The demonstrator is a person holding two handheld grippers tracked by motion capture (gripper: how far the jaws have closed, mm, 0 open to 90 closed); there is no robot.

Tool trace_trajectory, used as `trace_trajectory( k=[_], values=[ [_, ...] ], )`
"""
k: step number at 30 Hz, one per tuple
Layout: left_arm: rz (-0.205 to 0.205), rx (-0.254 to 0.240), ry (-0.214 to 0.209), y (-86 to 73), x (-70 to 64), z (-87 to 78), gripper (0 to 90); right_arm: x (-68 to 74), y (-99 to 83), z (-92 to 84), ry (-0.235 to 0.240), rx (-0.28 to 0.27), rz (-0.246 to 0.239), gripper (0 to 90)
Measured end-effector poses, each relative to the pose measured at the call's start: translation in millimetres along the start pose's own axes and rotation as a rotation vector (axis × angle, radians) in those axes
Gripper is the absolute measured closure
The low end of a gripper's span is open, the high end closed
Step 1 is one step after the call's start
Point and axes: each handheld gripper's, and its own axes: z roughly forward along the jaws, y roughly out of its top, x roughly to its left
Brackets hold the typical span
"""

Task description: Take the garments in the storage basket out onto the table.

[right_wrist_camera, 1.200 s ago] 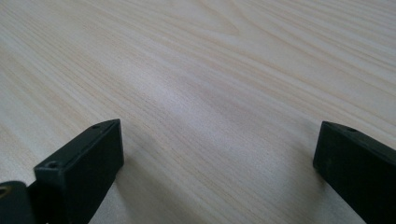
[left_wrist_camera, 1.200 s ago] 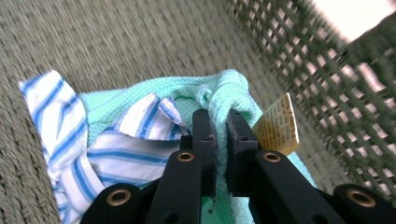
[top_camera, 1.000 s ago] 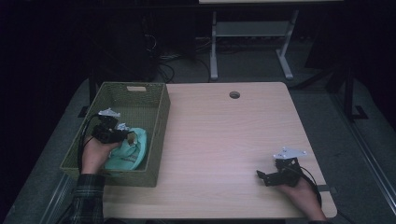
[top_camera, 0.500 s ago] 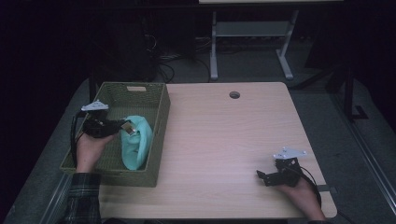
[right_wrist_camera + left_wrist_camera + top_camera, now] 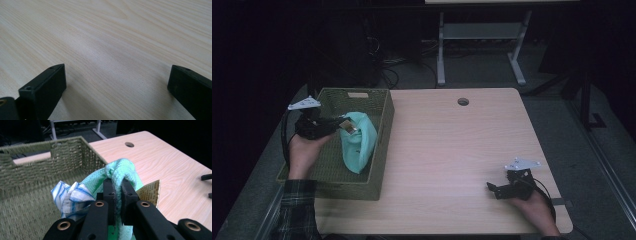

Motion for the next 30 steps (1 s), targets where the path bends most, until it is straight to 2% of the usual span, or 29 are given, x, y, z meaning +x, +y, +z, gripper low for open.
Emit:
trace_trajectory(
  k=[5,13,23,30],
  values=[
    [-0.008,-0.026,-0.023,7.5,-0.5,-4.0,84.5,0.0,0.0,0.0,0.0,0.0,0.0,1.4],
    [0.013,-0.052,-0.046,25.7,-5.1,-9.8,84.6,-0.1,0.0,0.1,-0.001,-0.002,0.002,1.4],
    [0.053,-0.094,-0.077,49.8,-20.3,-14.5,84.6,0.0,0.0,0.1,-0.001,-0.002,0.003,1.4],
    [0.08,-0.127,-0.127,68.8,-34.1,-14.0,84.6,0.0,0.0,0.1,-0.001,-0.002,0.003,1.4]
  ],
)
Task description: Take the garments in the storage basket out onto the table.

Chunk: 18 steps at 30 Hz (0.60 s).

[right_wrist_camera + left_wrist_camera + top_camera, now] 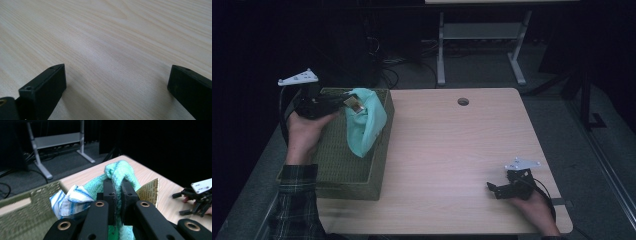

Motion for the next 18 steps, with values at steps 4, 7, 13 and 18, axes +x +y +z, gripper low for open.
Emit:
trace_trajectory(
  k=[4,7,13,18],
  values=[
    [0.014,-0.017,-0.034,8.8,-8.6,4.9,84.6,0.0,0.0,0.0,0.0,0.0,0.0,1.4],
    [0.024,-0.022,-0.064,13.6,-14.1,11.0,84.6,0.1,0.0,0.0,0.0,0.0,0.0,1.4],
    [0.043,-0.015,-0.103,17.9,-27.8,28.8,84.6,0.1,0.0,0.0,0.0,0.0,0.0,1.4],
    [0.05,-0.01,-0.136,18.9,-38.9,43.3,84.7,0.0,-0.1,0.1,0.0,-0.001,-0.001,1.4]
  ],
)
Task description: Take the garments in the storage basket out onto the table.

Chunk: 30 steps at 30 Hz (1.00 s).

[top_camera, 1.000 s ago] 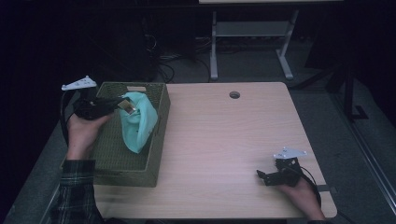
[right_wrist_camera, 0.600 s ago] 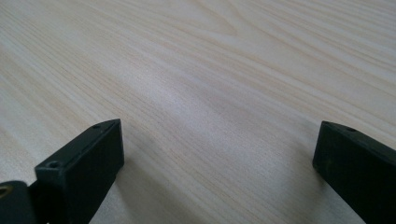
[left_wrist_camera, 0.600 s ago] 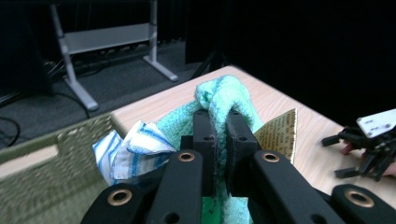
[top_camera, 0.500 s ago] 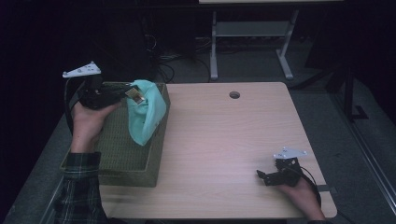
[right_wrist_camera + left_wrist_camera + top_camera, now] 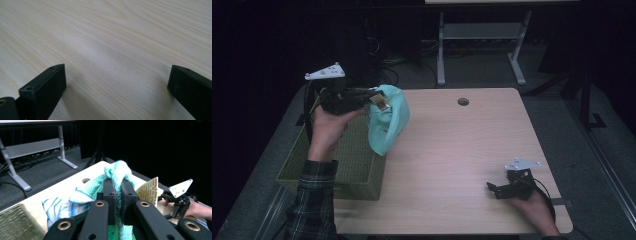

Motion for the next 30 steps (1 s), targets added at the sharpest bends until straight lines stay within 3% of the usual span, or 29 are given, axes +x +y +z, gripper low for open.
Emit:
trace_trajectory(
  k=[30],
  values=[
    [0.051,0.092,-0.175,-20.6,-53.0,97.0,84.6,-0.1,0.0,-0.1,0.0,0.0,0.0,1.4]
  ],
)
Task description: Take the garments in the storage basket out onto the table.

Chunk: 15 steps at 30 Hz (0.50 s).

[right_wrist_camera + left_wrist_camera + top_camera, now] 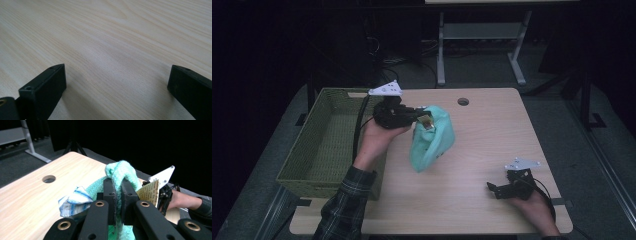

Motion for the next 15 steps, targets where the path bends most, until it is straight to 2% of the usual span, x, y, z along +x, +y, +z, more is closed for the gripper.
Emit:
trace_trajectory(
  k=[11,15],
  values=[
    [0.022,0.03,-0.016,-11.8,-10.7,30.7,84.6,-0.1,0.0,0.0,-0.001,0.0,-0.001,1.4],
    [0.019,0.04,-0.024,-17.1,-11.3,39.6,84.6,0.0,0.0,0.0,-0.001,0.0,-0.002,1.4]
  ],
)
